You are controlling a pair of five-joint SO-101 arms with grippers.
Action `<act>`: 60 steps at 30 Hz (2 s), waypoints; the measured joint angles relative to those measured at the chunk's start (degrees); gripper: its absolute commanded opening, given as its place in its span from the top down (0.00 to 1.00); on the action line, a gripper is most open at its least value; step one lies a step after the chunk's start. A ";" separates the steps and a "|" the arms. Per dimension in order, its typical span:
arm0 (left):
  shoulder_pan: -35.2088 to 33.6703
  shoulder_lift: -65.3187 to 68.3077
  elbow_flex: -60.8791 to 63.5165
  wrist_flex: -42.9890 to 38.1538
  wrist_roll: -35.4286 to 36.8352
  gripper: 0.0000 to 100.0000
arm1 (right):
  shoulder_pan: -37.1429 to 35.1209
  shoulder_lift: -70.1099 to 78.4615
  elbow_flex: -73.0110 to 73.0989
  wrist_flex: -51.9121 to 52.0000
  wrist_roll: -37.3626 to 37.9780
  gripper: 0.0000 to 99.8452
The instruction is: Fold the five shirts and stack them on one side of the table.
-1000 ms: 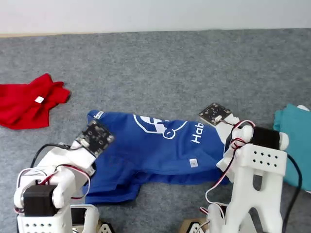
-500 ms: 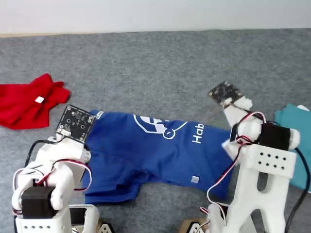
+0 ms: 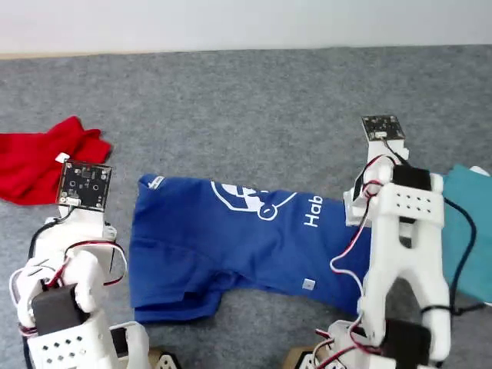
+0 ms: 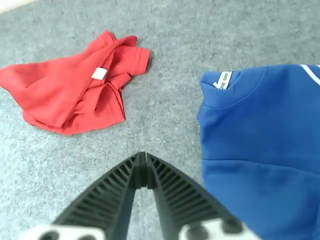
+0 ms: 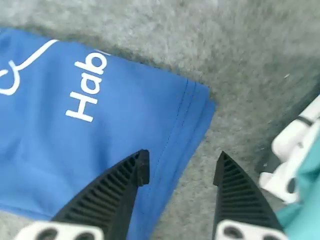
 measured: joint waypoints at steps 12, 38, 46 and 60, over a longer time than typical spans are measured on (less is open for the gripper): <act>-0.62 0.00 1.93 0.00 0.00 1.00 | 0.00 16.00 -5.71 -2.46 -10.46 0.78; -0.62 0.00 4.13 0.00 0.00 1.00 | -0.35 21.27 -12.92 -2.55 -10.81 0.99; -0.62 0.00 4.22 0.00 0.00 1.00 | -1.05 21.71 -16.53 -6.95 -8.70 0.99; -0.62 0.00 4.22 0.00 0.00 1.00 | -2.02 44.57 -43.34 -0.26 -7.47 0.81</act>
